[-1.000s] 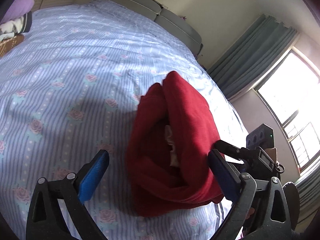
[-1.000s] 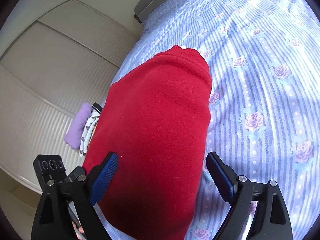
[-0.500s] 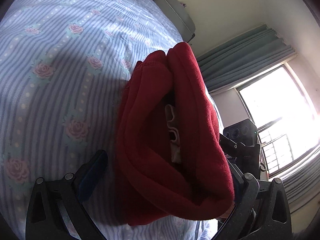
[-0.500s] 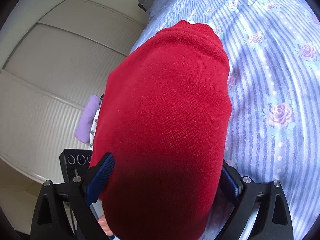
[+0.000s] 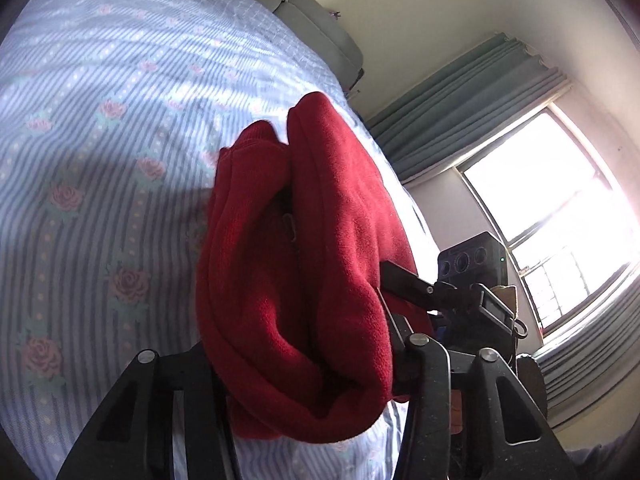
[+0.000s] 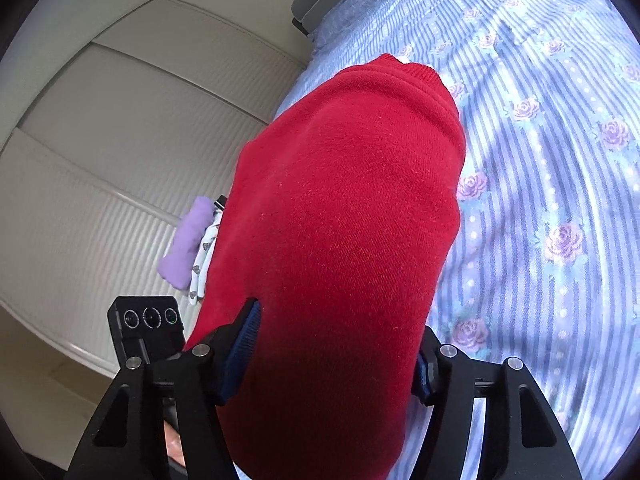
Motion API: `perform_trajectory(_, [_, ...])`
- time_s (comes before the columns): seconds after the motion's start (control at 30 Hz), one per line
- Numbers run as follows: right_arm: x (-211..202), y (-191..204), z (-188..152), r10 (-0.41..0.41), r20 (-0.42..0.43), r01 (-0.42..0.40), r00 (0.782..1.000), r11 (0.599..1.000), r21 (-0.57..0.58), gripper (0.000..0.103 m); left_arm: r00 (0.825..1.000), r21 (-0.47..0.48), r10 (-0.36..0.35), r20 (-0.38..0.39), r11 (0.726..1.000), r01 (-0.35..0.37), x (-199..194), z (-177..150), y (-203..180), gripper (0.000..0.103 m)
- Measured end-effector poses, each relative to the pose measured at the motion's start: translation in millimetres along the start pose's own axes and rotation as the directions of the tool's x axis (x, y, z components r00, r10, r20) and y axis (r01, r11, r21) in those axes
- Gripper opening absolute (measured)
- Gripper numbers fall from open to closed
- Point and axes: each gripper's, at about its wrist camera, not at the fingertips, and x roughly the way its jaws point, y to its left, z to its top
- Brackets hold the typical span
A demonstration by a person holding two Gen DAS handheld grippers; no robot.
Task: Fold small clothes
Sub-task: 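Lift the red bundle with both tools and carry it toward the clothes stack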
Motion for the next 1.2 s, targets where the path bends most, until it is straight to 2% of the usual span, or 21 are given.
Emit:
perform_trajectory(0.27, [-17.5, 39.4, -6.8, 0.027, 0.047, -0.026, 0.999, 0.999, -0.025, 0.061, 1.0, 0.058, -0.002, 0.03, 0.998, 0.0, -30.8, 14.3, -27.4, 0.045])
perform_trajectory(0.43, [-15.3, 84.6, -10.1, 0.038, 0.063, -0.034, 0.997, 0.997, -0.071, 0.061, 0.998, 0.078, -0.012, 0.069, 0.997, 0.007, -69.0, 20.7, -34.2, 0.045])
perform_trajectory(0.57, [-2.5, 124.2, -11.0, 0.064, 0.065, -0.057, 0.996, 0.993, -0.107, 0.061, 0.994, 0.097, 0.001, 0.109, 0.995, -0.011, -103.0, 28.2, -36.8, 0.045])
perform_trajectory(0.73, [32.5, 174.1, -3.2, 0.107, 0.048, -0.099, 0.993, 0.984, -0.147, 0.061, 0.985, 0.103, 0.031, 0.169, 0.994, -0.049, -159.3, 40.4, -24.2, 0.045])
perform_trajectory(0.9, [83.2, 234.4, 9.5, 0.163, 0.021, -0.156, 0.986, 0.969, -0.192, 0.061, 0.968, 0.104, 0.077, 0.238, 0.989, -0.104, -221.2, 54.5, -10.4, 0.045])
perform_trajectory(1.0, [119.9, 280.4, 20.4, 0.201, 0.007, -0.194, 0.98, 0.955, -0.226, 0.061, 0.954, 0.106, 0.108, 0.281, 0.984, -0.143, -270.5, 79.0, -0.1, 0.045])
perform_trajectory(1.2, [198.8, 373.5, 51.2, 0.306, -0.016, -0.299, 0.952, 0.917, -0.266, 0.061, 0.907, 0.138, 0.207, 0.368, 0.952, -0.273, -364.2, 140.0, 19.1, 0.045])
